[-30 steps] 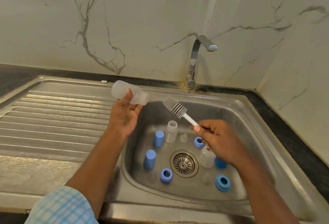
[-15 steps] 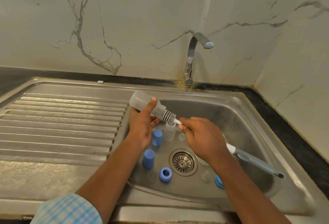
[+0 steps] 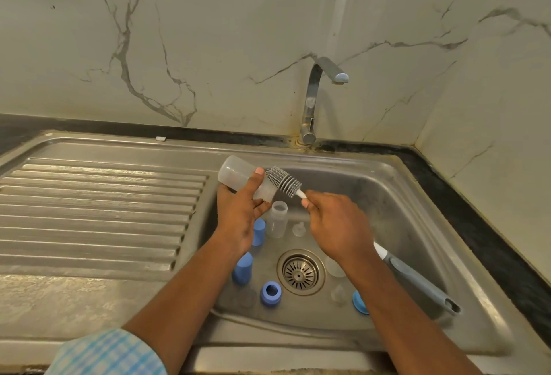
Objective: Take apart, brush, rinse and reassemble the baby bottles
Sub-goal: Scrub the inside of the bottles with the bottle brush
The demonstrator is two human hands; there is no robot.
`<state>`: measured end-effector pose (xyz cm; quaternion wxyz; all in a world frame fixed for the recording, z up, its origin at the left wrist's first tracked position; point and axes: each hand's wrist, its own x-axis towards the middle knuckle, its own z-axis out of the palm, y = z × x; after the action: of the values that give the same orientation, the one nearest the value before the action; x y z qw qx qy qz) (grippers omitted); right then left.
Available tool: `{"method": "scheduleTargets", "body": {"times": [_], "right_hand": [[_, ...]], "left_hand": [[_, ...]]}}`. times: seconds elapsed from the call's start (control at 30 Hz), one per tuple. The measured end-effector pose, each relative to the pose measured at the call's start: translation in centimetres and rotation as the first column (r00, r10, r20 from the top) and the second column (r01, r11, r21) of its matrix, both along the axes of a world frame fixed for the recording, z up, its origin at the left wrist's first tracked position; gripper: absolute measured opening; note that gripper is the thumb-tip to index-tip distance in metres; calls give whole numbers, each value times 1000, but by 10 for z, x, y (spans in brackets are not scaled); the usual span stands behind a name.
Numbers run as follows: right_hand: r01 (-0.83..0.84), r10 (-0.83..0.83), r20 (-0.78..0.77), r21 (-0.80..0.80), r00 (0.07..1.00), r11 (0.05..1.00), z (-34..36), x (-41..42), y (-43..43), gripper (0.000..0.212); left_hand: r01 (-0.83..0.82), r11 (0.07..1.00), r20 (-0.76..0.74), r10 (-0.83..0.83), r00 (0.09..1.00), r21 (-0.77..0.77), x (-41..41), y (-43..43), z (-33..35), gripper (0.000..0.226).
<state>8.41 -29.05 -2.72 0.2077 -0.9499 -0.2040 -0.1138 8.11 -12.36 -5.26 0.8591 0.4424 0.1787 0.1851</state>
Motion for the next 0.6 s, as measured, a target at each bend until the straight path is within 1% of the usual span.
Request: {"method": "scheduleTargets", "body": {"times": [0.03, 0.1, 0.17, 0.27, 0.33, 0.4, 0.47, 0.57, 0.6], "right_hand": [[-34, 34, -6, 0, 999, 999, -1, -1, 0, 23], [-107, 106, -15, -58, 994, 993, -3, -5, 3, 24], [-108, 107, -21, -86, 994, 990, -4, -8, 7, 25], [-23, 23, -4, -16, 1000, 1000, -5, -6, 11, 27], [44, -44, -21, 9, 999, 999, -6, -2, 7, 28], [86, -84, -48, 29, 995, 996, -7, 4, 0, 29], [67, -64, -64, 54, 996, 996, -8, 6, -6, 33], [3, 2, -61, 89, 998, 996, -7, 6, -8, 32], [-19, 23, -56, 85, 998, 996, -7, 6, -8, 31]], "left_hand": [[-18, 1000, 1, 18, 1000, -14, 0, 1, -1, 61], [-53, 997, 3, 54, 999, -57, -1, 1, -1, 59], [-66, 995, -4, 66, 998, -80, -1, 1, 0, 57], [-56, 993, -37, 53, 998, -104, 0, -1, -1, 53], [-23, 997, -41, 20, 999, -74, -1, -4, -2, 55], [41, 998, -10, -42, 999, -36, -2, -9, -3, 56], [68, 998, 19, -68, 997, -16, -3, -10, -2, 55], [31, 999, 17, -31, 999, -11, -3, -5, -3, 63], [15, 1000, 3, -15, 1000, -12, -3, -4, -3, 62]]}}
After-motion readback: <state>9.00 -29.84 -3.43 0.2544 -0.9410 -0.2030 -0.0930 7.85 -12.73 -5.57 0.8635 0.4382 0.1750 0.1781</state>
